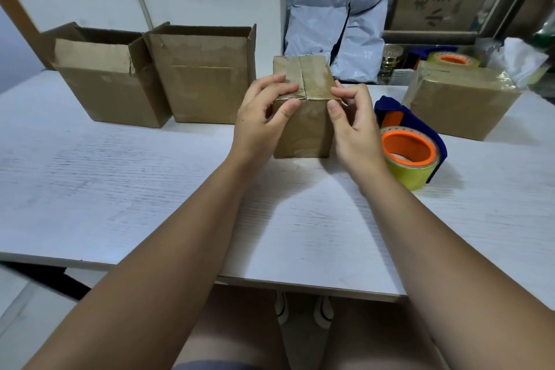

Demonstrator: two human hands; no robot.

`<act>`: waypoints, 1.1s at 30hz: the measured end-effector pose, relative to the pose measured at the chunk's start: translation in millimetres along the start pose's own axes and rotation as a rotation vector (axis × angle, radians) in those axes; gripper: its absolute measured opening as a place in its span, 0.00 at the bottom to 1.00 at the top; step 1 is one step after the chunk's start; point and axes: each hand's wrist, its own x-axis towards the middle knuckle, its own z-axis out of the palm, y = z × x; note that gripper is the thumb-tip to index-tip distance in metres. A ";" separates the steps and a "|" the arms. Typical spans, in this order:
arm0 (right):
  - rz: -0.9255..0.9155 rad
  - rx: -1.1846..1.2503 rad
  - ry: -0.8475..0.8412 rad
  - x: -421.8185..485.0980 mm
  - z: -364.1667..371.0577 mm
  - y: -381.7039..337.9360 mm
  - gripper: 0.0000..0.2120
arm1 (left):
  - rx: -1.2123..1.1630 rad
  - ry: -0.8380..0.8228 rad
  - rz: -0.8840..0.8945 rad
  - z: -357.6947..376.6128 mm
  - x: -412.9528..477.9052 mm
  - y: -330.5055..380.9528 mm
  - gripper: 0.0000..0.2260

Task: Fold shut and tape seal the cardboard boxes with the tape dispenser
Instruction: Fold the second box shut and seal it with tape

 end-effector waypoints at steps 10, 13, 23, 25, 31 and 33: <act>-0.007 -0.029 0.021 -2.8 1.5 4.5 0.08 | -0.015 -0.053 0.004 -3.3 0.2 -3.4 0.13; -0.021 -0.080 0.040 -2.9 3.9 3.9 0.10 | -0.005 -0.076 0.013 -4.5 0.8 -4.1 0.15; 0.000 -0.011 0.100 -4.3 8.8 -0.2 0.08 | -0.080 -0.123 -0.031 -9.7 2.2 -2.9 0.15; 0.018 0.044 0.101 -4.2 8.9 -1.1 0.09 | -0.065 -0.122 -0.036 -11.1 2.0 -0.4 0.15; 0.044 0.039 0.069 -10.0 3.4 -1.7 0.13 | -0.001 -0.076 0.007 -9.3 -0.8 3.0 0.18; 0.053 -0.021 0.090 -15.7 6.3 -5.3 0.16 | 0.007 -0.021 0.028 -8.5 -4.2 9.0 0.19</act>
